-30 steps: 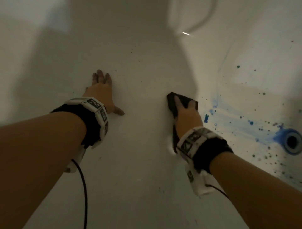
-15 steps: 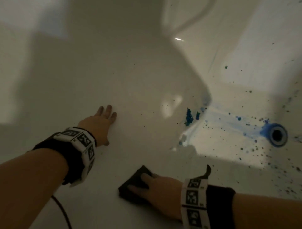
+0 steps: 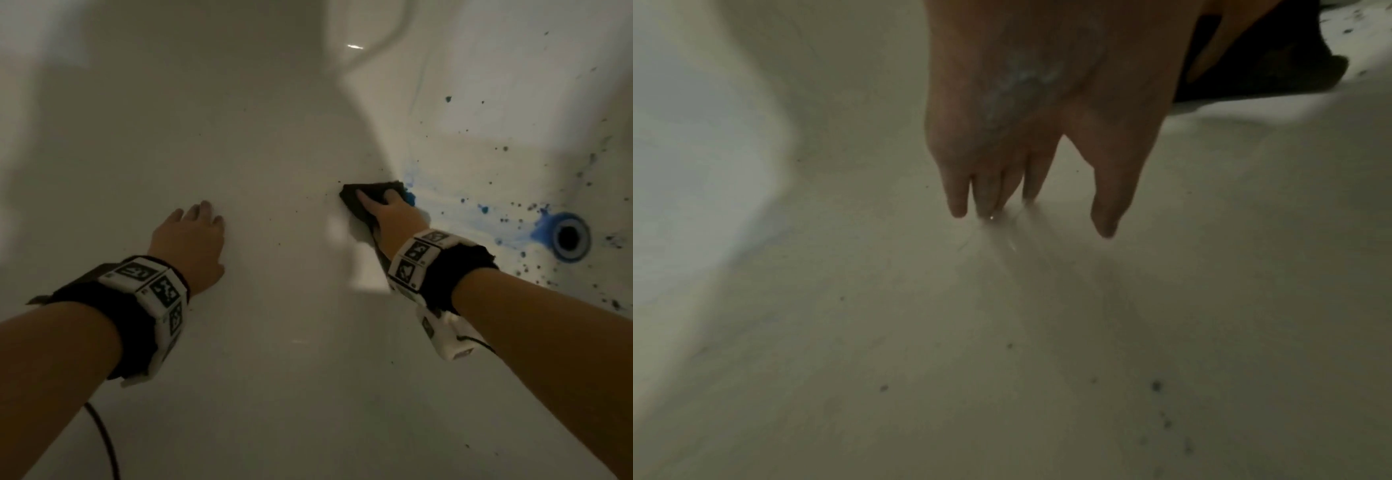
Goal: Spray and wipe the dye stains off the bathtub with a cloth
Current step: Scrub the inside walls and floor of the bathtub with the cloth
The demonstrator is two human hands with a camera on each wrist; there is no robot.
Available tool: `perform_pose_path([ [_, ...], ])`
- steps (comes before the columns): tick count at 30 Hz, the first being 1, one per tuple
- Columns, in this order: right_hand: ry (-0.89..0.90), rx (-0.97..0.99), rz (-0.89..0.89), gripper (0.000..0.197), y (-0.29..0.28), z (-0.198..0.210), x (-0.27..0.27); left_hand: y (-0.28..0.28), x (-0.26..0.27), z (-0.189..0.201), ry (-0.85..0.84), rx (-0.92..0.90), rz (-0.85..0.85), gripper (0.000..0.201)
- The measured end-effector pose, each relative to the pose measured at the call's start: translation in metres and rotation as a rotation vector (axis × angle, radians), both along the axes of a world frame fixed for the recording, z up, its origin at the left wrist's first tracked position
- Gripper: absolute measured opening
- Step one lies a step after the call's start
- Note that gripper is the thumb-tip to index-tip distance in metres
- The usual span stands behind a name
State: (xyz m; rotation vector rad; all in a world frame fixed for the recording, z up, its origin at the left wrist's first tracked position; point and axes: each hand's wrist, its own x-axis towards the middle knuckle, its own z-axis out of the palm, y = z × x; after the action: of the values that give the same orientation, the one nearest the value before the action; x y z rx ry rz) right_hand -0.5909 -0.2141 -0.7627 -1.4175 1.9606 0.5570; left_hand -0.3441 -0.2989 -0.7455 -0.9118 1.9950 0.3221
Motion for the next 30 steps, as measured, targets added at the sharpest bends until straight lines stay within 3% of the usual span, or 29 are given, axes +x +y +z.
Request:
perform_pose_path([
  [3, -0.325, -0.071, 0.023, 0.048, 0.024, 0.029, 0.007, 0.013, -0.028, -0.003, 0.168, 0.015, -0.009, 0.088],
  [4, -0.407, -0.098, 0.2, 0.039, 0.036, 0.044, 0.013, 0.017, -0.038, -0.006, 0.2, 0.034, -0.008, 0.093],
  [6, -0.621, 0.017, 0.426, 0.038, 0.065, 0.055, 0.029, 0.026, -0.056, -0.012, 0.229, 0.072, -0.01, 0.1],
  [8, -0.746, 0.322, 0.632, 0.05, 0.091, 0.057, 0.042, 0.036, -0.068, -0.018, 0.219, 0.104, 0.008, 0.106],
  [9, -0.725, 0.539, 0.65, 0.055, 0.101, 0.052, 0.044, 0.04, -0.072, -0.021, 0.204, 0.111, 0.018, 0.108],
  [11, -0.561, 0.64, 0.607, 0.061, 0.111, 0.042, 0.044, 0.045, -0.075, -0.024, 0.185, 0.103, 0.028, 0.11],
  [16, -0.276, 0.323, 0.443, 0.069, 0.094, 0.017, 0.014, 0.046, -0.074, -0.025, 0.186, 0.096, 0.022, 0.109],
  [19, -0.181, 0.121, 0.115, 0.06, 0.073, 0.004, -0.02, 0.044, -0.074, -0.025, 0.196, 0.104, 0.036, 0.108],
  [23, 0.111, -0.046, -0.129, 0.07, 0.052, -0.004, -0.048, 0.039, -0.066, -0.025, 0.28, 0.069, 0.076, 0.102],
  [25, -0.077, -0.154, -0.205, 0.055, 0.056, 0.0, -0.036, 0.032, -0.054, -0.024, 0.282, 0.01, 0.154, 0.106],
  [27, -0.332, -0.307, -0.059, 0.039, 0.068, 0.022, -0.009, 0.021, -0.039, -0.024, 0.225, -0.016, 0.279, 0.114],
  [30, -0.659, -0.138, 0.208, 0.038, 0.075, 0.042, 0.056, 0.011, -0.02, -0.024, 0.161, -0.011, 0.377, 0.119],
])
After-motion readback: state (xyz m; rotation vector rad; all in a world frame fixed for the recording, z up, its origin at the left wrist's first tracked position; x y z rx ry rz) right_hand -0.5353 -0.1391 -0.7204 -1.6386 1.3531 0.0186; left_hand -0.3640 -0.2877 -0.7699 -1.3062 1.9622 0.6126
